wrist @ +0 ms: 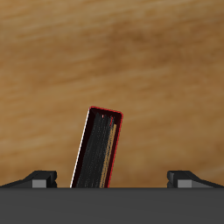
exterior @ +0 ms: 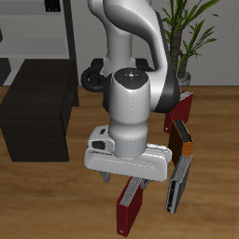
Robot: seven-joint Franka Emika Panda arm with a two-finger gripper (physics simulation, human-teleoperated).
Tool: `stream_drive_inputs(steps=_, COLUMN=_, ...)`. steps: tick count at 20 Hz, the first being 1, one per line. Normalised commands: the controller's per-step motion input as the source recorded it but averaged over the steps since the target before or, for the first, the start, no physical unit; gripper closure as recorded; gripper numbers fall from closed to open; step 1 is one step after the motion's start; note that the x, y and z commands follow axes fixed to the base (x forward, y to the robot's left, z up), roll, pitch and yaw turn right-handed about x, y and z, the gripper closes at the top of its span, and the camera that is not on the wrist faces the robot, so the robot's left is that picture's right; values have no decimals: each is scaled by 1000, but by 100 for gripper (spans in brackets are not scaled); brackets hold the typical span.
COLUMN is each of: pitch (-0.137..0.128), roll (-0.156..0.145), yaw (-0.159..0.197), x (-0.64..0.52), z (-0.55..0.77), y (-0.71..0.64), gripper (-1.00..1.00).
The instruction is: Place the right red book flat on top of the shelf
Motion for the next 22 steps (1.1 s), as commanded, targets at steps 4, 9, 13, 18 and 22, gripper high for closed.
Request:
stream_drive_inputs(steps=4, pitch=40, roll=19, yaw=5, x=31, z=-349, y=70, gripper=-100)
stream_drive_inputs(steps=9, pitch=41, roll=6, yaw=-9, x=44, z=-302, y=36, gripper=-100)
stream_drive_inputs(steps=13, pitch=35, roll=43, yaw=-2, x=-29, z=-296, y=57, gripper=100)
stream_drive_inputs(steps=18, pitch=11, roll=6, yaw=-10, x=-68, z=9, y=-28, gripper=100)
stream_drive_inputs(steps=22, pitch=-8, roll=-8, yaw=-2, x=-35, z=127, y=-60, gripper=100)
